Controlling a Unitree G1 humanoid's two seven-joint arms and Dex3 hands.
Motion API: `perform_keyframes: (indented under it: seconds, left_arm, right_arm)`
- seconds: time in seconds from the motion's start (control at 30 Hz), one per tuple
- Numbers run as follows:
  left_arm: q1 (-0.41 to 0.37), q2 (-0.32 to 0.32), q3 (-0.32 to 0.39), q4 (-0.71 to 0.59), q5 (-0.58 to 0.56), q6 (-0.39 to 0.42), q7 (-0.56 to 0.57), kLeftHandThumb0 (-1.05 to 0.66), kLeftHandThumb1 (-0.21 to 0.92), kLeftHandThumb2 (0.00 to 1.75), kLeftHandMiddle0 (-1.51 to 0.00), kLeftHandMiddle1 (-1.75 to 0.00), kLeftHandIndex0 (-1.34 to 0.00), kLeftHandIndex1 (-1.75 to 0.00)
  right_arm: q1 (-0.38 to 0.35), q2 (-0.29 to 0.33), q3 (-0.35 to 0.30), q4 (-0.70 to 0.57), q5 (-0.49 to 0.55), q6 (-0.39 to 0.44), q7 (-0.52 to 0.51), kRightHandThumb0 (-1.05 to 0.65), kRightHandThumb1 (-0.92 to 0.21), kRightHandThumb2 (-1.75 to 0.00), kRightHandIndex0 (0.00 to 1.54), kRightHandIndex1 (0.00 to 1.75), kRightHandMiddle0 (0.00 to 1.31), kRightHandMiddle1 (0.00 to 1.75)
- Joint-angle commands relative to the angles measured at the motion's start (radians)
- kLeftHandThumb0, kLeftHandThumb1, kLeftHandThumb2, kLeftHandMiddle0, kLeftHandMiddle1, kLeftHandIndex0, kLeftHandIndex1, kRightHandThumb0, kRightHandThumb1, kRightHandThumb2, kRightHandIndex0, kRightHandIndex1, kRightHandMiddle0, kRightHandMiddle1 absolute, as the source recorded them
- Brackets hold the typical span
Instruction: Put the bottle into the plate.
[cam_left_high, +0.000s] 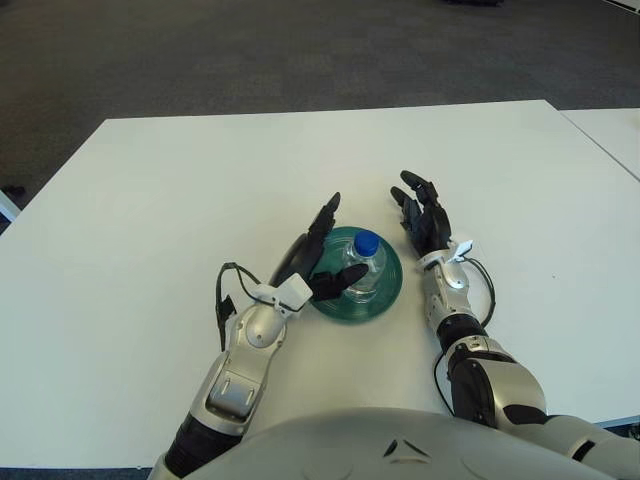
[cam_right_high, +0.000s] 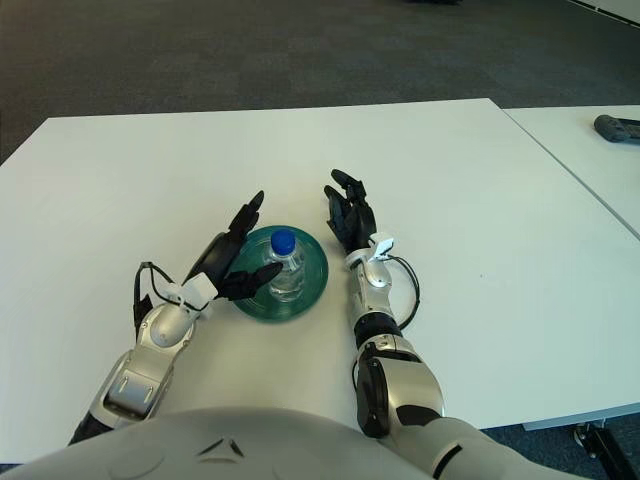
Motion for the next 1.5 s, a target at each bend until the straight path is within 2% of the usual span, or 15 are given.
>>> perform_keyframes:
  seconds: [0.0,0.03,0.13,0.33,0.43,0.53,0.67,0.8,0.93,1.03,1.1,1.33,1.47]
  left_arm:
    - [0.007,0.004,0.018,0.031,-0.012,-0.09,0.029,-1.05,0.92,0.49,-0.07,-0.03,-0.05,-0.03]
    - [0.022,0.024,0.034,0.021,-0.026,-0.117,0.019,-1.05,0.92,0.5,-0.07,-0.03,-0.06,-0.04]
    - [0.06,0.079,0.083,0.007,-0.071,-0.183,-0.013,-1.05,0.92,0.5,-0.11,-0.01,-0.02,-0.19]
    - [0.061,0.153,0.178,0.102,-0.172,-0.329,-0.073,-1.05,0.92,0.5,-0.12,-0.01,0.0,-0.23]
    - [0.033,0.12,0.211,0.215,-0.238,-0.406,-0.064,-1.05,0.92,0.52,-0.14,-0.01,0.0,-0.25]
    - [0.027,0.077,0.224,0.285,-0.25,-0.478,-0.025,-1.05,0.92,0.56,-0.18,-0.02,0.0,-0.31]
    - [0.035,0.018,0.241,0.354,-0.288,-0.57,0.004,-1.05,0.92,0.67,-0.24,-0.03,0.0,-0.46]
    - [0.12,-0.072,0.237,0.396,-0.39,-0.644,0.002,-1.05,0.92,0.77,-0.28,-0.03,0.0,-0.57]
    - [0.148,-0.144,0.237,0.421,-0.425,-0.668,0.018,-1.05,0.92,0.84,-0.3,-0.03,0.0,-0.65]
    - [0.14,-0.211,0.253,0.439,-0.483,-0.664,0.03,-1.05,0.92,0.89,-0.32,-0.04,0.0,-0.71]
    - [0.131,-0.234,0.261,0.45,-0.495,-0.663,0.032,-1.05,0.92,0.92,-0.34,-0.04,0.0,-0.77]
    - [0.063,-0.267,0.297,0.539,-0.512,-0.632,0.058,-1.05,0.92,0.95,-0.41,-0.05,-0.02,-0.91]
    - [0.038,-0.265,0.309,0.571,-0.471,-0.602,0.099,-1.05,0.92,0.95,-0.44,-0.06,-0.05,-0.96]
  right_arm:
    - [0.095,0.0,-0.012,0.075,0.01,-0.005,-0.001,-0.68,-0.92,-0.52,0.46,0.51,0.0,0.77]
    - [0.099,0.0,-0.013,0.074,0.011,-0.007,-0.001,-0.68,-0.92,-0.52,0.46,0.51,0.0,0.77]
    - [0.106,0.001,-0.015,0.073,0.014,-0.016,0.001,-0.71,-0.92,-0.56,0.47,0.52,0.0,0.81]
    - [0.109,0.0,-0.027,0.076,0.032,-0.022,0.033,-0.77,-0.92,-0.61,0.46,0.52,0.0,0.85]
    - [0.108,-0.003,-0.034,0.081,0.038,-0.018,0.04,-0.78,-0.92,-0.62,0.46,0.52,0.0,0.86]
    - [0.106,-0.007,-0.039,0.087,0.035,-0.018,0.037,-0.79,-0.92,-0.63,0.47,0.52,0.0,0.85]
    - [0.106,-0.011,-0.045,0.092,0.036,-0.016,0.037,-0.8,-0.92,-0.64,0.49,0.53,0.0,0.84]
    - [0.105,-0.021,-0.045,0.094,0.031,-0.009,0.038,-0.82,-0.92,-0.62,0.5,0.54,0.0,0.83]
    - [0.105,-0.029,-0.045,0.095,0.029,-0.004,0.034,-0.84,-0.92,-0.6,0.51,0.54,0.0,0.82]
    - [0.103,-0.035,-0.046,0.101,0.026,-0.006,0.03,-0.84,-0.92,-0.6,0.52,0.55,0.0,0.82]
    - [0.102,-0.037,-0.049,0.104,0.029,-0.007,0.032,-0.84,-0.92,-0.61,0.53,0.55,0.0,0.83]
    - [0.099,-0.035,-0.06,0.107,0.048,-0.007,0.056,-0.81,-0.92,-0.61,0.51,0.55,0.0,0.84]
    - [0.097,-0.035,-0.062,0.107,0.055,-0.01,0.071,-0.8,-0.92,-0.6,0.5,0.55,0.0,0.85]
